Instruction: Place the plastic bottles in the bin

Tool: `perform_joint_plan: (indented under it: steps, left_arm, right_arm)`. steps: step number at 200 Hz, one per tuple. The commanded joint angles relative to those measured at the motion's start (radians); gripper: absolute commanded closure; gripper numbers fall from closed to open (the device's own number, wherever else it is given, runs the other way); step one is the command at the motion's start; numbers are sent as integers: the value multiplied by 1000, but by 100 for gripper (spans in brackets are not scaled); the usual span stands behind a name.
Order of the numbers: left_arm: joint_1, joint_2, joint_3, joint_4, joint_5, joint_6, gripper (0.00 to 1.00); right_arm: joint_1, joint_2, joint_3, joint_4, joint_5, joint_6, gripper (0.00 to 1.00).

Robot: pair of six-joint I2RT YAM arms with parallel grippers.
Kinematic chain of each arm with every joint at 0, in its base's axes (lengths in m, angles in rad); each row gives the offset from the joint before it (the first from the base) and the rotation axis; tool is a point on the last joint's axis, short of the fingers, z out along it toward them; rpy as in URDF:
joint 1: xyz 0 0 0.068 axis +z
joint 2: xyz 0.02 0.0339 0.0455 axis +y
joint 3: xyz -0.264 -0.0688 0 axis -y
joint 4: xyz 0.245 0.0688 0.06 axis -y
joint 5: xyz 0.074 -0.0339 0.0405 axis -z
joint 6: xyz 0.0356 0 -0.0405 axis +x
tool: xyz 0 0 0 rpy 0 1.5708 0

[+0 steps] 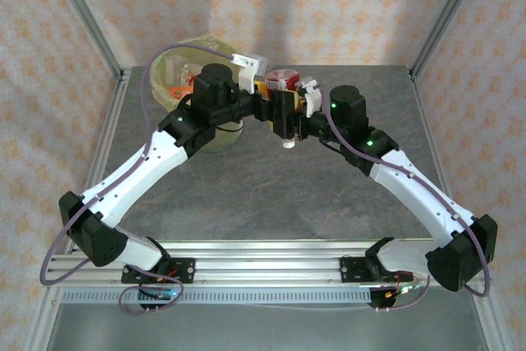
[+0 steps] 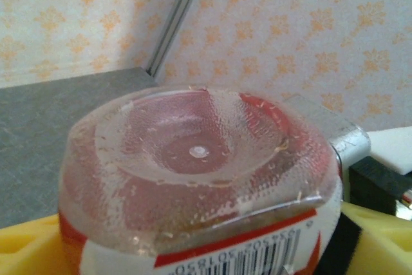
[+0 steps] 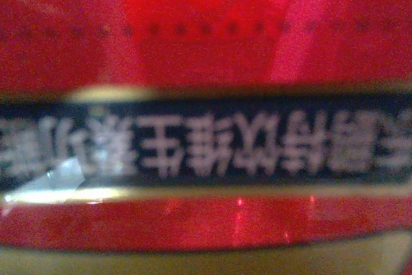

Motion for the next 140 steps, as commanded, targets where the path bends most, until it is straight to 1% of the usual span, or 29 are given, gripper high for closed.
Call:
perform_joint_plan:
  steps: [1,8,18,31,39,80,100,112,120,126,140]
  left_arm:
    - [-5,6,23,-16,21,9,19]
    - [-5,5,21,-16,24,7,22]
    - [-5,2,16,-14,28,6,24]
    - [-5,-4,11,-11,31,5,32]
    - [-5,-6,8,-7,31,4,34]
    - [-5,15,4,42,67,-46,34]
    - [-5,25,5,43,63,-57,34]
    - [-5,24,3,43,59,-57,36]
    - [-5,21,2,43,53,-57,40]
    - [-5,18,0,45,47,-57,46]
    - [-5,9,-5,46,27,-56,57]
  right_arm:
    - [12,-22,46,57,-27,-3,44]
    - [12,-24,46,59,-26,-3,44]
    - [12,-27,48,62,-27,-3,44]
    - [13,-27,48,64,-29,-1,44]
    - [13,-27,48,67,-30,0,44]
    - [20,-27,45,84,-34,12,44]
    - [22,-27,42,92,-33,17,44]
    - [23,-28,42,91,-32,17,44]
    - [23,-30,42,90,-26,18,42]
    - [24,-30,42,88,-23,18,40]
    - [24,-34,40,80,-13,17,32]
